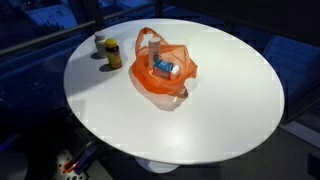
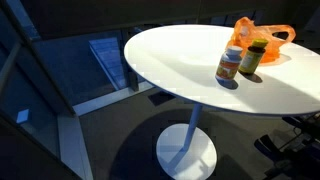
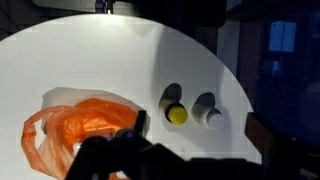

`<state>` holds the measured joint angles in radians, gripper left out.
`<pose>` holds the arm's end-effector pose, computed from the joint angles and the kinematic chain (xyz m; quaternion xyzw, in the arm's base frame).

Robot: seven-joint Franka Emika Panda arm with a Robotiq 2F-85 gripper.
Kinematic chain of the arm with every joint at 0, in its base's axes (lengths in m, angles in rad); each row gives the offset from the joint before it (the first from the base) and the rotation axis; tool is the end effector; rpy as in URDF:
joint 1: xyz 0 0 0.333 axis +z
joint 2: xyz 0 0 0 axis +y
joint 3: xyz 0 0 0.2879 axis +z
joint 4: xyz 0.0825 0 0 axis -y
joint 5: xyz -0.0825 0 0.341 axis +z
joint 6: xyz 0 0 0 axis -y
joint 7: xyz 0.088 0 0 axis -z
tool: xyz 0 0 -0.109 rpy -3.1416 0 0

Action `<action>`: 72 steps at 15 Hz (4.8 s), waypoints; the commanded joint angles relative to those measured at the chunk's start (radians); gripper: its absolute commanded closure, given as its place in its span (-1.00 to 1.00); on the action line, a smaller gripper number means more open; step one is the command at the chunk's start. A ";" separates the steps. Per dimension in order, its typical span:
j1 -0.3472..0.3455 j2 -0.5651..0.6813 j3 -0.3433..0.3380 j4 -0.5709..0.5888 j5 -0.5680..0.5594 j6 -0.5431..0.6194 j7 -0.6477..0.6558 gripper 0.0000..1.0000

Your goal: Put the yellow bottle in the plastic bag

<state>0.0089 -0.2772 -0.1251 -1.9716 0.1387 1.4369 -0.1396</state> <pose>0.4056 -0.0360 0.5452 -0.9877 -0.0164 0.1173 0.1017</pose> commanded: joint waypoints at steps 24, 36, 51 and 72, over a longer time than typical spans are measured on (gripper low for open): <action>0.009 -0.072 0.121 -0.327 0.009 0.500 0.025 -1.00; 0.036 -0.027 0.149 -0.400 -0.017 0.616 0.033 -1.00; 0.048 0.131 0.181 -0.437 -0.101 0.760 0.045 -1.00; 0.053 0.172 0.186 -0.440 -0.143 0.805 0.028 -0.23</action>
<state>0.0571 -0.1072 0.0604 -2.4132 0.0107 2.2228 -0.1087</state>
